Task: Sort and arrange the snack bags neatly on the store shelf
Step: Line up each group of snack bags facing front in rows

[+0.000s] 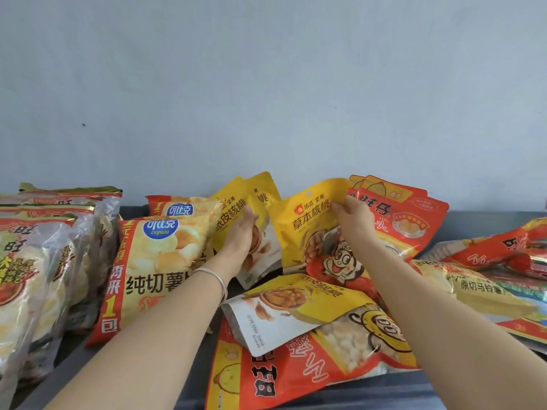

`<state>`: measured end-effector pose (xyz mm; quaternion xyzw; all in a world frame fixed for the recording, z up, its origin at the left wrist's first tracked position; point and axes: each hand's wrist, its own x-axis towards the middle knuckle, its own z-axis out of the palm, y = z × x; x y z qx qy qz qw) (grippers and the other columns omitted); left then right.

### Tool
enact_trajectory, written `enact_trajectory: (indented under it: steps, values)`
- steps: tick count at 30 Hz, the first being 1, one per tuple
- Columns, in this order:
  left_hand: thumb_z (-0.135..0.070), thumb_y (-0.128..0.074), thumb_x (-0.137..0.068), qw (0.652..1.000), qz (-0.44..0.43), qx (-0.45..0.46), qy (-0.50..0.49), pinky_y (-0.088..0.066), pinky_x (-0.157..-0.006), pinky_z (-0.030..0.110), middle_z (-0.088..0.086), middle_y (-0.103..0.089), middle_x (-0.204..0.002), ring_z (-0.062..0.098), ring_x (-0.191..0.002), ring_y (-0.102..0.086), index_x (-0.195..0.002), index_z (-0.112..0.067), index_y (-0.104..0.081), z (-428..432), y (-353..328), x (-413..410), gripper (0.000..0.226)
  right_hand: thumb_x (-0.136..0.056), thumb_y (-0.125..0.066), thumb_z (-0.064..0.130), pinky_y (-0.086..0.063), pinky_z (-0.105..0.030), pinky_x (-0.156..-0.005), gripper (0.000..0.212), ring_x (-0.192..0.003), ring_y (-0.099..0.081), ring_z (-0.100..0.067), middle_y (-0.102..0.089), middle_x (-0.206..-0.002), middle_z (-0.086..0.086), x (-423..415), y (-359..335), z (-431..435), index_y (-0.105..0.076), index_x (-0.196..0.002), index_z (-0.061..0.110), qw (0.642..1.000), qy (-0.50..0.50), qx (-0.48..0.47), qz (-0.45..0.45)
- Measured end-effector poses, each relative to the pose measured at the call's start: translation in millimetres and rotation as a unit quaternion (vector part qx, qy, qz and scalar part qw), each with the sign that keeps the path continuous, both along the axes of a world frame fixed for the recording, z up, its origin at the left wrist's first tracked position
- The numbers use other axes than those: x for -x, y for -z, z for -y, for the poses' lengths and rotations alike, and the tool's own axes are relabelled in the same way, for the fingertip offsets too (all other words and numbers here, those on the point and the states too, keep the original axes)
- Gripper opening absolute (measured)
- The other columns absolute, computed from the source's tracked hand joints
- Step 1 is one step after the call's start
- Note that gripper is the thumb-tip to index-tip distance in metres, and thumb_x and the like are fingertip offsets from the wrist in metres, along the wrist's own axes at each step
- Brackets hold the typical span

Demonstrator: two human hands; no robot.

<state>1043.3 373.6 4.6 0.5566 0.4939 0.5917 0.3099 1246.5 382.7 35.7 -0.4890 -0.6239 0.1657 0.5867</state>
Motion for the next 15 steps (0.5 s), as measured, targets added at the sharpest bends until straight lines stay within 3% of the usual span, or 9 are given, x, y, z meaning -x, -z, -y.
enact_trajectory:
  steps: [2, 4, 6, 8, 11, 13, 15]
  values:
    - [-0.060, -0.016, -0.092, 1.000, 0.015, 0.011, 0.005, -0.033, -0.106, 0.041, 0.006, -0.055, -0.126, 0.027, -0.125, -0.046, -0.122, -0.016, -0.056, -1.5, 2.3, -0.4, 0.067, -0.100, -0.043, 0.017, -0.039, -0.031, -0.066, 0.018, -0.078, -0.052, -0.021, -0.058, -0.079, 0.001, 4.0, -10.1, -2.6, -0.057, -0.090, 0.014, 0.998, 0.039, -0.025, -0.033]
    - [-0.059, -0.013, -0.094, 0.999, 0.021, 0.028, 0.017, -0.036, -0.103, 0.038, 0.008, -0.057, -0.127, 0.023, -0.118, -0.051, -0.118, -0.017, -0.059, -2.5, 4.5, -0.6, 0.066, -0.100, -0.041, 0.017, -0.036, -0.030, -0.067, 0.017, -0.078, -0.050, -0.021, -0.053, -0.075, 0.004, 7.1, -24.8, -3.8, -0.055, -0.090, 0.015, 0.995, 0.061, -0.039, -0.069]
    - [-0.061, -0.010, -0.093, 0.998, 0.016, 0.040, 0.035, -0.035, -0.094, 0.029, 0.005, -0.062, -0.117, 0.017, -0.110, -0.054, -0.121, -0.015, -0.059, 0.2, 5.7, -3.1, 0.073, -0.100, -0.040, 0.018, -0.037, -0.032, -0.070, 0.016, -0.082, -0.050, -0.022, -0.054, -0.078, 0.004, 11.7, -38.7, -3.9, -0.055, -0.096, 0.018, 0.995, 0.071, -0.043, -0.063]
    - [-0.064, -0.008, -0.091, 0.997, 0.030, 0.038, 0.061, -0.031, -0.098, 0.035, 0.004, -0.064, -0.116, 0.016, -0.111, -0.053, -0.122, -0.016, -0.060, 1.0, 8.3, -4.7, 0.077, -0.101, -0.039, 0.019, -0.042, -0.035, -0.072, 0.018, -0.084, -0.052, -0.023, -0.056, -0.086, 0.002, 19.8, -46.3, -4.2, -0.057, -0.101, 0.022, 0.995, 0.075, -0.038, -0.050]
    - [-0.060, -0.006, -0.094, 0.994, 0.090, 0.000, 0.065, -0.035, -0.090, 0.037, -0.002, -0.066, -0.101, 0.012, -0.097, -0.057, -0.114, -0.023, -0.060, 6.2, 6.4, -4.1, 0.069, -0.098, -0.040, 0.017, -0.049, -0.040, -0.079, 0.025, -0.086, -0.057, -0.028, -0.059, -0.093, -0.004, 34.0, -40.8, -8.1, -0.061, -0.111, 0.021, 0.995, 0.084, -0.002, -0.046]
    - [-0.058, -0.008, -0.095, 0.993, 0.106, -0.028, 0.051, -0.039, -0.089, 0.033, 0.000, -0.063, -0.111, 0.015, -0.101, -0.057, -0.123, -0.024, -0.055, 7.2, 3.4, 0.1, 0.065, -0.098, -0.040, 0.016, -0.051, -0.040, -0.079, 0.028, -0.087, -0.060, -0.031, -0.060, -0.095, -0.006, 44.8, -30.7, -12.3, -0.061, -0.116, 0.021, 0.995, 0.079, 0.037, -0.047]
    - [-0.054, -0.018, -0.097, 0.993, 0.091, -0.064, 0.034, -0.037, -0.093, 0.029, 0.002, -0.053, -0.132, 0.019, -0.120, -0.050, -0.138, -0.022, -0.043, 4.9, 2.2, 6.0, 0.058, -0.099, -0.040, 0.013, -0.055, -0.046, -0.083, 0.029, -0.088, -0.063, -0.034, -0.060, -0.097, -0.007, 55.5, -25.3, -15.1, -0.061, -0.119, 0.019, 0.993, 0.062, 0.072, -0.071]
